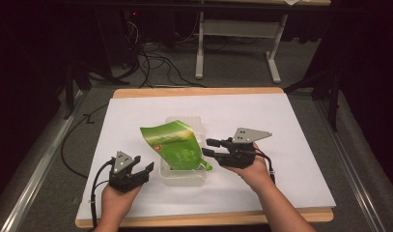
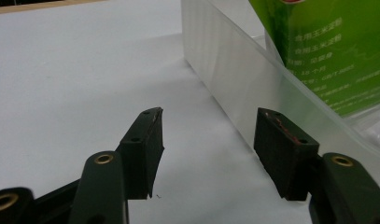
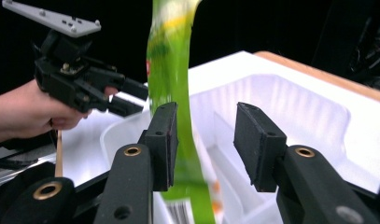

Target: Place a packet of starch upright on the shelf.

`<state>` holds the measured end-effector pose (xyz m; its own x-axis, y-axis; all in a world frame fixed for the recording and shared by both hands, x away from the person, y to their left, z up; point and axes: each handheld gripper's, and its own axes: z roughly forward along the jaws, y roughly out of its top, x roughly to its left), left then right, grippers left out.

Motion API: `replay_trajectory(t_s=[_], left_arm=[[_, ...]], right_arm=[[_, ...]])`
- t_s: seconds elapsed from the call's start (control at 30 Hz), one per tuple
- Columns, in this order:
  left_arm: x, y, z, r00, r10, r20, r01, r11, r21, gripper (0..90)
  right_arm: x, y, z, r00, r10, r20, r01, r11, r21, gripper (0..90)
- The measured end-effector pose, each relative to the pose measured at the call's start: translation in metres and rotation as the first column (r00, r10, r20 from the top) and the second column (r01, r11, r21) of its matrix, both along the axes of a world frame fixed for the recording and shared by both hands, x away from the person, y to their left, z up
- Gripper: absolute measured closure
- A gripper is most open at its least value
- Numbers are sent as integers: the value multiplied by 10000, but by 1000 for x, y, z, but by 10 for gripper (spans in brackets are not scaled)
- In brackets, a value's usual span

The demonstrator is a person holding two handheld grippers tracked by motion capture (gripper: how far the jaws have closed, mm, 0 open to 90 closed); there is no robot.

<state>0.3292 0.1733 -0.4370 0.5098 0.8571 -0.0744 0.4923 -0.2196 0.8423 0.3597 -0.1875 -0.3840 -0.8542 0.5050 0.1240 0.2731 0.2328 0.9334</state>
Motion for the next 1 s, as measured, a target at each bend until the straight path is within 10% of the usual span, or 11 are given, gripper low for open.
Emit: replay_trajectory(t_s=[0.63, 1.0], left_arm=[[1, -11, -3, 9985, -470, -271, 476, 9987, 201, 487], [3, -31, -16, 9872, -919, -1302, 964, 9949, 283, 869]], right_arm=[[-24, -38, -26, 9766, -2079, -556, 2054, 9775, -482, 601], [-30, -13, -29, 9713, -2357, -323, 2283, 9615, -1529, 900]])
